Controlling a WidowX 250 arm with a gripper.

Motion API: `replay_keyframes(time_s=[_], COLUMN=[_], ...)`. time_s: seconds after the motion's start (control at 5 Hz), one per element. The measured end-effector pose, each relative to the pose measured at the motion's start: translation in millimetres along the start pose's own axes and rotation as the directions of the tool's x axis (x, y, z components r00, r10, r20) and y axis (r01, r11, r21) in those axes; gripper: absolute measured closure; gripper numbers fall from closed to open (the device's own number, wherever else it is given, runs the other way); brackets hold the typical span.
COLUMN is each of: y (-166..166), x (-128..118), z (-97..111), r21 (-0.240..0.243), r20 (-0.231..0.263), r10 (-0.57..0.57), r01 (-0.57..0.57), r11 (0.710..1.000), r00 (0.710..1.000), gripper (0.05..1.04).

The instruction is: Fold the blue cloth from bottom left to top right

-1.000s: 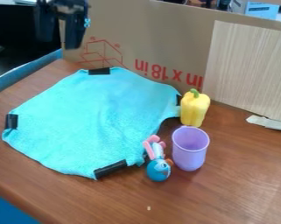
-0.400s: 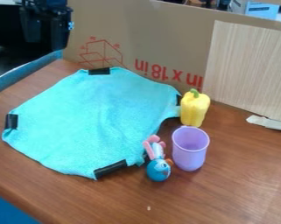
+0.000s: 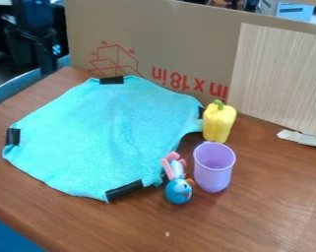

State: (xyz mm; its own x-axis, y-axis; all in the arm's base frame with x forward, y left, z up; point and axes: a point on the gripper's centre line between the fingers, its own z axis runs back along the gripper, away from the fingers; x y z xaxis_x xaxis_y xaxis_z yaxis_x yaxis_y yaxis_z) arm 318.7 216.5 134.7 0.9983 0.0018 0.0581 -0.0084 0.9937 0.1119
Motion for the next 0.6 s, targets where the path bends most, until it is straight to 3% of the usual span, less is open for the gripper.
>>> replay_keyframes(time_s=[0.2, 0.6], y=[5, 21], x=[-18, -46], z=[4, -23], r21=[-0.006, -0.067], r20=[0.047, 0.088], r10=[0.056, 0.296], r01=[-0.056, -0.291], r11=[0.998, 0.954], r00=[0.997, 0.951], gripper=[0.084, 0.084])
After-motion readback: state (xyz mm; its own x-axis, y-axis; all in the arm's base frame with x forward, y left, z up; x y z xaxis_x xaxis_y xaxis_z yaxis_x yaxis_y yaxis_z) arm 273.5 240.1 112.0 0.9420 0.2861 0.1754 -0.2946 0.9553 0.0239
